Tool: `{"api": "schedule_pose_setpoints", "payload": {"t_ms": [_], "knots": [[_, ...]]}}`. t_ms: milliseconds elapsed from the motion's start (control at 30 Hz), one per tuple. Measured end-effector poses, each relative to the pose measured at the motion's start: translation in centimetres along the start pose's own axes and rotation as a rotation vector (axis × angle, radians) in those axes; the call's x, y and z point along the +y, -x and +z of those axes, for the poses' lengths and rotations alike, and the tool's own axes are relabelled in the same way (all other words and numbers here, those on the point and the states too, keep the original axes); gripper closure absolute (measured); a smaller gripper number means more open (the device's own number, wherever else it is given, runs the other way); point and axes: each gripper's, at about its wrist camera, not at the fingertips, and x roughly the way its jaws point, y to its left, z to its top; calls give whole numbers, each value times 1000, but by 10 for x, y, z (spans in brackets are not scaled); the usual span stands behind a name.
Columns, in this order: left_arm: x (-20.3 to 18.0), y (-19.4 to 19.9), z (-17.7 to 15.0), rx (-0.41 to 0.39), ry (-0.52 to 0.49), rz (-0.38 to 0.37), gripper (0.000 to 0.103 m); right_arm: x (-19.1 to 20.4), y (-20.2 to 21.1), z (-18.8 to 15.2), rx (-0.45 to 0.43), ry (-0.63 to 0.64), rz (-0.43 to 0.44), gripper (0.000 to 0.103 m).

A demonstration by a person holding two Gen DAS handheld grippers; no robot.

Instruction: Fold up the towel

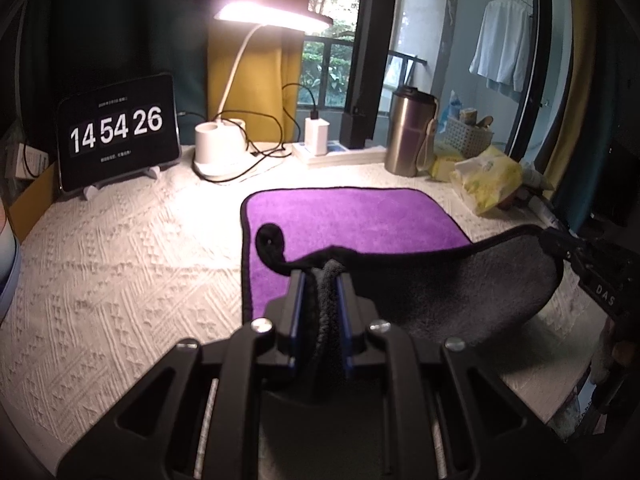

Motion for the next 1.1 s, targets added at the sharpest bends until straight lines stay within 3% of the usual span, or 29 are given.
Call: {"api": "schedule_pose_setpoints", "payload": {"t_ms": [633, 1100], "knots": [[4, 7, 35, -92, 11, 9, 87, -2, 7, 36, -92, 0, 1, 99], [5, -10, 56, -100, 26, 15, 87, -8, -6, 55, -115, -6, 14, 99]]}}
